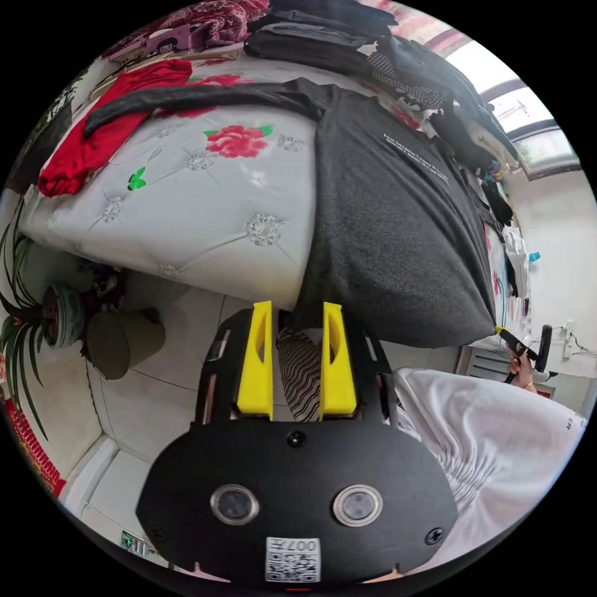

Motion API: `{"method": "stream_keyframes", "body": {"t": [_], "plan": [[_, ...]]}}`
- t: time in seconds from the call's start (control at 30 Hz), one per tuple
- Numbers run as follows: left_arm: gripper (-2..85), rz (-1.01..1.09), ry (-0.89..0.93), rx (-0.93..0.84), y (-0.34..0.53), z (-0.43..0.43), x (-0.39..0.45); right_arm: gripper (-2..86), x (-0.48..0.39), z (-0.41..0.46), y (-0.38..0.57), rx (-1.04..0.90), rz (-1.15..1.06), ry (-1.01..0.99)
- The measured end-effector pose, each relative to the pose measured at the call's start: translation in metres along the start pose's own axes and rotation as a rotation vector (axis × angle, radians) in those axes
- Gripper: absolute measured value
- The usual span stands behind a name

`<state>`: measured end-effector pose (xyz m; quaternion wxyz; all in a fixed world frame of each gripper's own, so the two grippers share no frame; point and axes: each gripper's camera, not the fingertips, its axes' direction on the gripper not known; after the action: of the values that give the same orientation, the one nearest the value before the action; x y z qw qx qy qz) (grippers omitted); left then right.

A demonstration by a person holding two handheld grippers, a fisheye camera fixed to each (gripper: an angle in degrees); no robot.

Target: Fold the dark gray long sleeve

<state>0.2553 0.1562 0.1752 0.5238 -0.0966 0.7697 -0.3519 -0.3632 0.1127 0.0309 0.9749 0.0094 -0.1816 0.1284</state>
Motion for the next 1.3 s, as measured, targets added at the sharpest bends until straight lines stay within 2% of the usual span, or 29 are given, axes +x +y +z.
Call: {"method": "stream_keyframes", "body": {"t": [0.07,0.13,0.2,0.27,0.37,0.57,0.83,0.97,1.07,1.23,1.3], "plan": [[0.6,-0.024,0.008,-0.087,-0.002,0.014,-0.008,-0.2,-0.006,-0.008,0.005,0.037,-0.020,0.048],[-0.1,0.012,0.039,-0.070,0.001,0.015,-0.011,-0.2,-0.006,-0.005,0.007,0.012,-0.018,0.076],[0.0,-0.006,0.075,-0.023,0.006,0.008,-0.023,-0.1,-0.002,0.001,0.009,-0.028,0.025,0.113],[2.4,-0.102,0.151,0.090,0.015,-0.015,-0.053,0.0,-0.002,-0.010,0.018,0.023,0.082,0.177],[7.6,-0.201,0.220,0.214,0.015,-0.048,-0.100,0.1,-0.009,-0.036,0.028,0.160,0.136,0.119],[11.4,-0.400,0.316,0.408,-0.046,-0.094,-0.212,0.1,-0.059,-0.047,0.007,0.221,0.089,0.047],[13.2,-0.686,0.437,0.478,-0.142,-0.093,-0.326,-0.1,-0.146,-0.043,-0.027,0.211,-0.063,0.020],[8.3,-0.875,0.519,0.474,-0.144,-0.081,-0.362,-0.2,-0.167,-0.043,-0.026,0.203,-0.076,0.051],[2.1,-0.881,0.533,0.512,-0.130,-0.091,-0.361,-0.2,-0.168,-0.042,-0.023,0.201,-0.048,0.056],[-0.6,-0.749,0.661,0.735,-0.083,-0.131,-0.338,-0.3,-0.163,-0.044,-0.024,0.204,-0.023,0.044],[-0.8,-0.747,0.686,0.766,-0.072,-0.136,-0.340,-0.3,-0.161,-0.041,-0.029,0.200,-0.027,0.022]]}}
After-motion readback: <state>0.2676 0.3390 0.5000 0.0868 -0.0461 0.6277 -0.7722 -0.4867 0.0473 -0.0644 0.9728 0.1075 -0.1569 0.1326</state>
